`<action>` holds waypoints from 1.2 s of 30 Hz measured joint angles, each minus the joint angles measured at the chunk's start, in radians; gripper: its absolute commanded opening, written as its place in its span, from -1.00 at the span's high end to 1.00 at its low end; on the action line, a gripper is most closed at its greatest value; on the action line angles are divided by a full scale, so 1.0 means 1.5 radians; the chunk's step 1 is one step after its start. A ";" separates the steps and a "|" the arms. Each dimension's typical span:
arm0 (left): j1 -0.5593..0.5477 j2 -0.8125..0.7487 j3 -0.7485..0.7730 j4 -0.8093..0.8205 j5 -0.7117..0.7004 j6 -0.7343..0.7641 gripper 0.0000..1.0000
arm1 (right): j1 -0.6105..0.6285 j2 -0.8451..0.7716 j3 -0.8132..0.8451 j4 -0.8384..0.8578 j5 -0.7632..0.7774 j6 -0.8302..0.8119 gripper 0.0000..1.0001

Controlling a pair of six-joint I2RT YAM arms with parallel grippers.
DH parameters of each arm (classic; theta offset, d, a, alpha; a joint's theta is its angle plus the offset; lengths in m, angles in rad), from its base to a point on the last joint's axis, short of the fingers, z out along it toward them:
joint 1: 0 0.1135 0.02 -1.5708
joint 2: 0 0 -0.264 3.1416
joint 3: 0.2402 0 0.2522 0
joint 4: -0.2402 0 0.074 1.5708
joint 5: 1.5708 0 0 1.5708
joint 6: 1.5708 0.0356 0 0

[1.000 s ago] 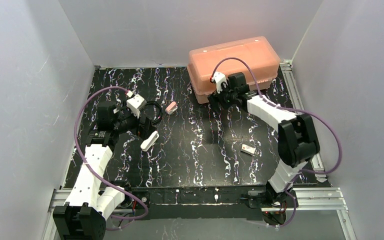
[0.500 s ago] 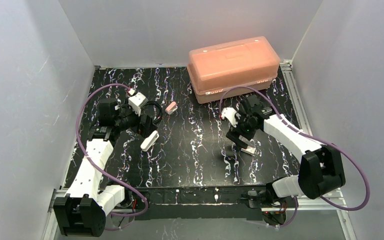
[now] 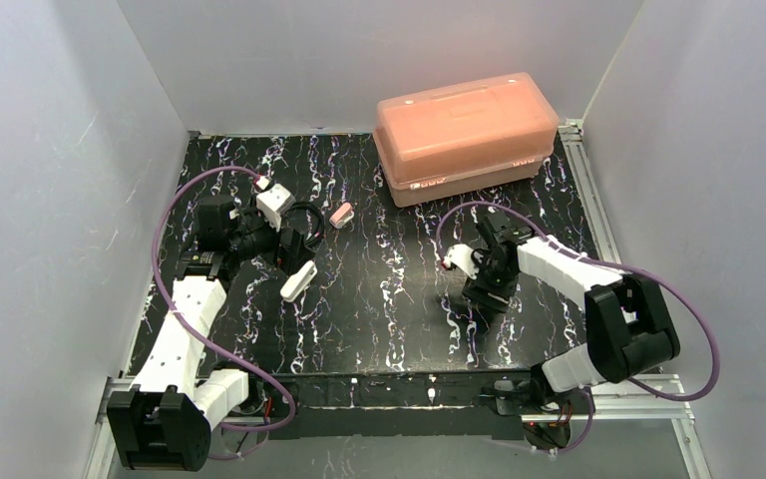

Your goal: Load the staples into the stapler

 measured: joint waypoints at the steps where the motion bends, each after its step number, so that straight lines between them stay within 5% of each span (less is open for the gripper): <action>1: 0.000 0.000 0.000 0.000 0.000 0.000 -0.97 | 0.000 0.008 -0.005 0.005 0.001 -0.002 -0.16; 6: 0.000 0.000 0.000 0.000 0.001 0.001 -0.97 | 0.001 0.046 -0.013 0.022 0.002 -0.011 0.44; 14: 0.000 -0.005 0.000 0.004 0.007 -0.002 -0.97 | 0.101 0.063 0.008 0.048 -0.010 0.007 0.51; 19: 0.000 -0.006 -0.003 0.039 0.011 -0.057 -0.97 | 0.222 0.153 0.100 0.087 -0.019 0.027 0.35; 28: 0.000 -0.032 -0.046 0.098 -0.001 -0.105 -0.97 | 0.314 0.235 0.199 0.135 -0.026 0.049 -0.67; 36: -0.007 -0.012 -0.071 0.126 0.037 -0.095 -0.88 | 0.263 0.185 0.146 0.172 -0.057 0.117 -0.69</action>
